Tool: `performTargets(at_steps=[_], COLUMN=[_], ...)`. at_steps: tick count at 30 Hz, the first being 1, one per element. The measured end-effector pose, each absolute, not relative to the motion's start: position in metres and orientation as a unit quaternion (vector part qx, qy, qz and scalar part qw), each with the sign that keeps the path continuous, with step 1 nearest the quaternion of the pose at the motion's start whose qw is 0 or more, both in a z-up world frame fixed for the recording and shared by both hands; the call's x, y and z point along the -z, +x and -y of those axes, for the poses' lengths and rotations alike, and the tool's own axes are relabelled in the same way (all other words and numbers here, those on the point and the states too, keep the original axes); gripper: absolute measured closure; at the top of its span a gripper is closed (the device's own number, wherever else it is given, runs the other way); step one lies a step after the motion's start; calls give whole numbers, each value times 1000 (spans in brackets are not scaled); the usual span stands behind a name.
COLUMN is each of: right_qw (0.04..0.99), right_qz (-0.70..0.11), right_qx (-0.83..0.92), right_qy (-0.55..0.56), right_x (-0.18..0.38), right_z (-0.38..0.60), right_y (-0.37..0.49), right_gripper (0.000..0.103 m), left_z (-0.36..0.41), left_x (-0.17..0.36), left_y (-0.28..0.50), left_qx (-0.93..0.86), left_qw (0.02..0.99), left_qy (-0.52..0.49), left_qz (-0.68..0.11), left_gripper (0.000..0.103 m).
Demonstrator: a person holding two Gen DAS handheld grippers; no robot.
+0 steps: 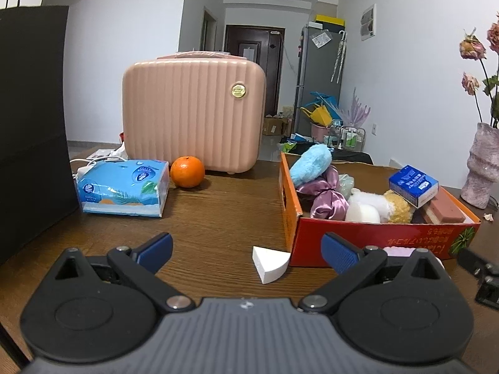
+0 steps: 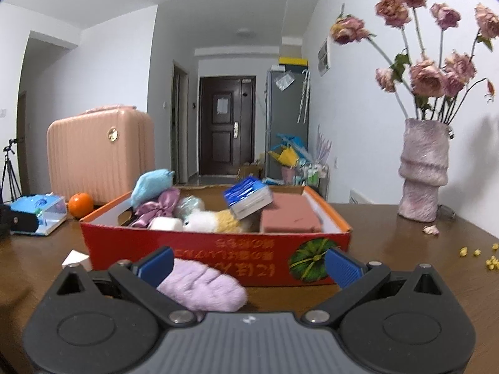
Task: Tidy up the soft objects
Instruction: 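Withdraw both tools from the box toward the lavender towel, then grasp the lavender fuzzy towel with the right gripper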
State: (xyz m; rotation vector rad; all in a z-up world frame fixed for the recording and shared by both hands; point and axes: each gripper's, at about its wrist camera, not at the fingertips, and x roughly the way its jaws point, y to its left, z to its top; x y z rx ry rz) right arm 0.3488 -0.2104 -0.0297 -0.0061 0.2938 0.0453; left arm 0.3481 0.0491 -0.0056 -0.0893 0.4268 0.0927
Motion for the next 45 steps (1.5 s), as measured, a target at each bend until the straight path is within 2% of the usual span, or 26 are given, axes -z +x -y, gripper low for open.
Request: performTargets(at_steps=[16,22,32,40,45], right_qw=[970,956,945,948,951], right_qz=[-240,-293,-323,-316,-304], right_qx=[-29,-22,-20,-32,-44], right_qy=[0,18,43,34,27], right_x=[43,52,61,60,57], right_z=[155,152,159,158,156], right_y=[400,424,441,438,433], right_gripper=[0,0,0,15,30], left_z=[-56,-57,-56,-55,-53], left_x=[6,7,9,10,11], left_y=[352,353,353,354,355], left_qx=[-47,-47,-42,-39,-36], left_qw=[972,971,971,970,970], left_qy=[-57,-58,-59,-59,-58], left_qz=[-222,-225,-229,-232,-234], left_gripper=[0,0,0,0,0])
